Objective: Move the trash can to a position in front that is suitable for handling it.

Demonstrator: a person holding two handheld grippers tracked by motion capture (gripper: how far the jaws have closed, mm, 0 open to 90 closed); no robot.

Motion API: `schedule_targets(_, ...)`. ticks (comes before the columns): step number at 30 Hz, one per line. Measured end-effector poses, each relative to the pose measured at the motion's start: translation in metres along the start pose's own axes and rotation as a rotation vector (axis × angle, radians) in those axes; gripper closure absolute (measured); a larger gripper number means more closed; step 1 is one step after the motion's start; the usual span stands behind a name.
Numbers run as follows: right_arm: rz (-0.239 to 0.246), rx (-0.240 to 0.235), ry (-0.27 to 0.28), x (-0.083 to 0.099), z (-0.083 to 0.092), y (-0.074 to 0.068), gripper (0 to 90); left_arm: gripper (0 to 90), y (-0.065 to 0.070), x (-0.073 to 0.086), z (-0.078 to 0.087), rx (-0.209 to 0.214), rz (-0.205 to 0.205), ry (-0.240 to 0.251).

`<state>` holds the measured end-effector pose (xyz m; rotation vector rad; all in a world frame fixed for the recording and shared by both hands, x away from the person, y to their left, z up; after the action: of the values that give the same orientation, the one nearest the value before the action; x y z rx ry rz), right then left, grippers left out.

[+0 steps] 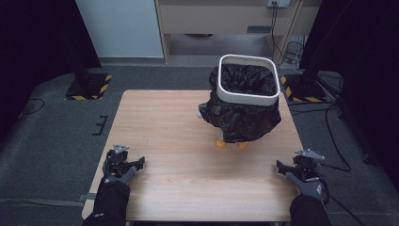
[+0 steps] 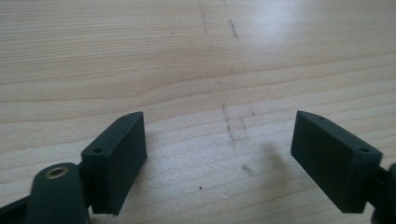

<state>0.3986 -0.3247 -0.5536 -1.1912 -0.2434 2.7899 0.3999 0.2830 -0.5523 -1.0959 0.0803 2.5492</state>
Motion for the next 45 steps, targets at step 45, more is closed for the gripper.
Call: schedule_targets(45,-0.008,-0.165,0.301,-0.056,0.063,-0.024,8.8,21.4,0.022,-0.066,0.075,0.029,-0.026,0.344)
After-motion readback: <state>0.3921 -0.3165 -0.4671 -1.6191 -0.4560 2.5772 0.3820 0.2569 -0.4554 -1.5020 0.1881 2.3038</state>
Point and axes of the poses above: each handheld gripper's, and its own axes: z roughly backward along the jaws, x roughly out of its underside, y roughly to its right, the point moved 4 cm from there along -z, roughly forward along the jaws, and after that the axes turned 14 degrees about -z, right-handed, at the moved point
